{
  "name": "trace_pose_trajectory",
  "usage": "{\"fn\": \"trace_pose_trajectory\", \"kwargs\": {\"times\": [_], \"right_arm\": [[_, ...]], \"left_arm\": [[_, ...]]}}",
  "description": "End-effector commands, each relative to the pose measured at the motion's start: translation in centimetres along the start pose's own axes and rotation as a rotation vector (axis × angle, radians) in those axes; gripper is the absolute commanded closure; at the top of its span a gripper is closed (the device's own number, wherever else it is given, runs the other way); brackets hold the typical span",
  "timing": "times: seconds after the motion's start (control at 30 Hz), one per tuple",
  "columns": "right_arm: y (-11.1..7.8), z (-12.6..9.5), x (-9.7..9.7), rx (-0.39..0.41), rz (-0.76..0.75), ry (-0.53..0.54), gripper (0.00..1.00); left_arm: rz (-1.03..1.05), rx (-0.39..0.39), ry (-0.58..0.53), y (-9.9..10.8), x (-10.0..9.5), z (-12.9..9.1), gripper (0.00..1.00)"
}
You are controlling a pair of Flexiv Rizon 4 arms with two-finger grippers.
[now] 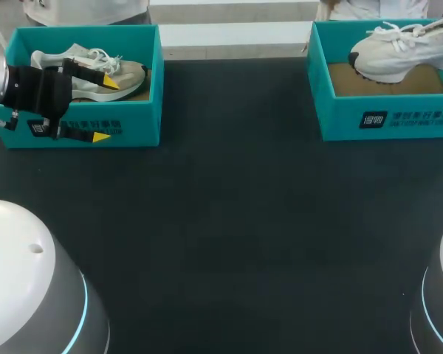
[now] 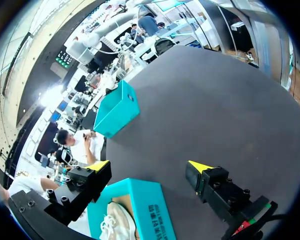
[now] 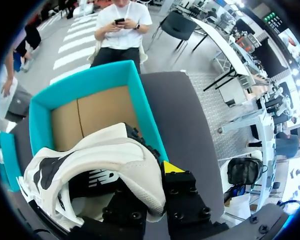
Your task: Take the shoe out of the shoebox, open the shoe tongue, remove and reinsert the insole, then place the shoe into the shoebox
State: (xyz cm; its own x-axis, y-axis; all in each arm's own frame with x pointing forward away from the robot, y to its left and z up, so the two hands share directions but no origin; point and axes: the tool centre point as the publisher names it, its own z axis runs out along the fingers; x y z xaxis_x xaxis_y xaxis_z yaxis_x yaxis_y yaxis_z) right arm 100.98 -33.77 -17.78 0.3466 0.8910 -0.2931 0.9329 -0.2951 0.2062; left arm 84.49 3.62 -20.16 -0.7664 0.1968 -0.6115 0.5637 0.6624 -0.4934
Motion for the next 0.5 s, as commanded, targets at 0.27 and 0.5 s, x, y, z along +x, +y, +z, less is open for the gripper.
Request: {"fn": "trace_pose_trajectory", "kwargs": {"times": [0.27, 0.5], "right_arm": [[2.2, 2.3, 0.5, 0.029, 0.059, -0.035, 1.0], [2.7, 4.4, 1.0, 0.039, 0.069, -0.063, 1.0]], "left_arm": [[0.0, -0.002, 0.002, 0.0, 0.0, -0.1, 0.0], [0.0, -0.002, 0.002, 0.0, 0.0, -0.1, 0.0]]}}
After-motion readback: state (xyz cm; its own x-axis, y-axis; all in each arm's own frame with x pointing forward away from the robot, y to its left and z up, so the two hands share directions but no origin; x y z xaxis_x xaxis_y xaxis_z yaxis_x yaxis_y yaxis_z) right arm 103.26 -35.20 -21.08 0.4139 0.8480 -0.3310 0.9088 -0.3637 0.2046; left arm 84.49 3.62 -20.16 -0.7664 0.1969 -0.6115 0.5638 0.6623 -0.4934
